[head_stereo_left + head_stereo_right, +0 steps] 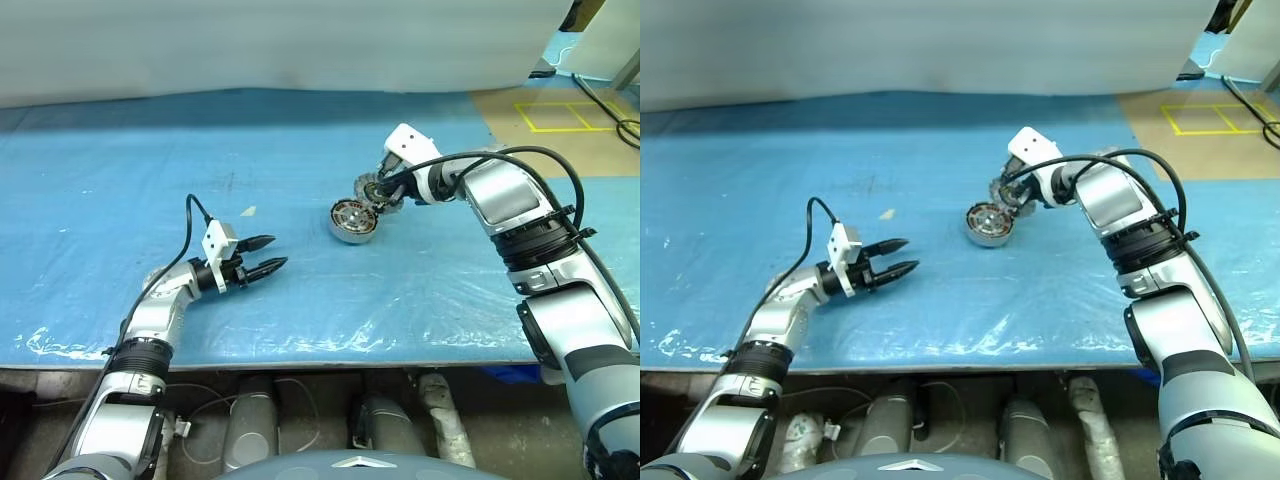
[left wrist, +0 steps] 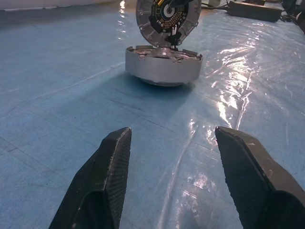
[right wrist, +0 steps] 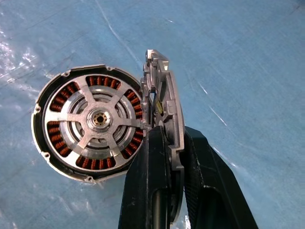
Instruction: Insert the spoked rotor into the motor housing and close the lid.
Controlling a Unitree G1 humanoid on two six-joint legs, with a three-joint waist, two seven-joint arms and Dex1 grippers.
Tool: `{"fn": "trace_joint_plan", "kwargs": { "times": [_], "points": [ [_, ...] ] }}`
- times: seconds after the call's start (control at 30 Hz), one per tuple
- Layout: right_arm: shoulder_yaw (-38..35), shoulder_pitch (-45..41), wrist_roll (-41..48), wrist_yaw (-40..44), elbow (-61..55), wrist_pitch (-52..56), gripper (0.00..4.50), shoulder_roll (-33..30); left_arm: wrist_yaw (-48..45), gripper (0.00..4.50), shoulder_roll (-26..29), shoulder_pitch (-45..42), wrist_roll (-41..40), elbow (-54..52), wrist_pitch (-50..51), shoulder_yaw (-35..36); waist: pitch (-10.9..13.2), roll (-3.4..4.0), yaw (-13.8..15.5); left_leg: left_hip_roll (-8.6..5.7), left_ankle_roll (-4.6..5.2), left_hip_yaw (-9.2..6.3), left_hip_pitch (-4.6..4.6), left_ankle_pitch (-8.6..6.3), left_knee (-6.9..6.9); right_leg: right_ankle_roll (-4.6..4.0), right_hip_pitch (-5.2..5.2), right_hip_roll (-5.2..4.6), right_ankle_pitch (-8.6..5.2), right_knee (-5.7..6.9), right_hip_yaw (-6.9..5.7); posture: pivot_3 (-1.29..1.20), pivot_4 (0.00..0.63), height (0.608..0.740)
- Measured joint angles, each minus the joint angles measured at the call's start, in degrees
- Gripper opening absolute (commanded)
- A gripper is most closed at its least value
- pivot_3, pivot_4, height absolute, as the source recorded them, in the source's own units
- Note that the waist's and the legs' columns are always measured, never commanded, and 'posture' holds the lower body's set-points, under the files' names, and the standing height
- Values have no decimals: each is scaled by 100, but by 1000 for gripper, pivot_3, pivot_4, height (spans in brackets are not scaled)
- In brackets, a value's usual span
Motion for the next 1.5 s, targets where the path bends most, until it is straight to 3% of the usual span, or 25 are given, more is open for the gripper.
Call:
{"fn": "trace_joint_plan", "kwargs": {
  "times": [0.2,0.23,0.27,0.53,0.83,1.03,1.3,1.5],
  "points": [
    [7,-49,-176,-315,-32,-24,36,96,0,2997,2,-37,8,50,0,0,0,0,-7,1,0,0,-2,0,0,0,-3,0,0,0,0,0,150,740],
    [45,-11,-227,-308,-184,-48,753,82,-1,2997,5,-47,9,54,0,0,0,0,-6,1,0,0,-4,0,-1,0,-5,1,0,0,0,0,150,740],
    [128,43,-292,-289,-396,-114,944,52,-2,2997,8,-59,11,58,-1,0,0,0,-6,1,0,0,-4,0,-2,0,-5,1,0,0,0,0,150,740],
    [399,443,-592,-252,-1185,-359,3743,-42,-1,2997,17,-98,17,83,-3,0,0,0,-7,1,0,0,-3,0,-3,1,-5,1,0,0,0,0,150,740],
    [349,428,-390,65,-1708,280,3743,-33,14,2997,12,-92,21,82,-6,0,0,0,-7,1,0,0,-3,0,-3,0,-5,1,0,0,0,0,150,740],
    [-201,-100,-202,221,-1621,-66,3743,-364,56,2997,8,-50,23,82,-18,1,-1,-1,-4,1,0,0,-2,0,-3,0,-2,1,0,-1,0,0,150,740],
    [-743,-79,240,440,-1345,-175,3743,-539,79,2997,8,-39,25,81,-21,0,0,-1,-6,1,1,0,-3,0,-3,0,-5,1,0,0,0,0,150,740],
    [-1438,-83,305,97,-221,-532,1897,-864,82,2997,13,-38,26,81,-22,0,-1,-1,8,1,1,0,-3,0,9,-1,3,0,0,-1,0,0,150,740]
  ]
}}
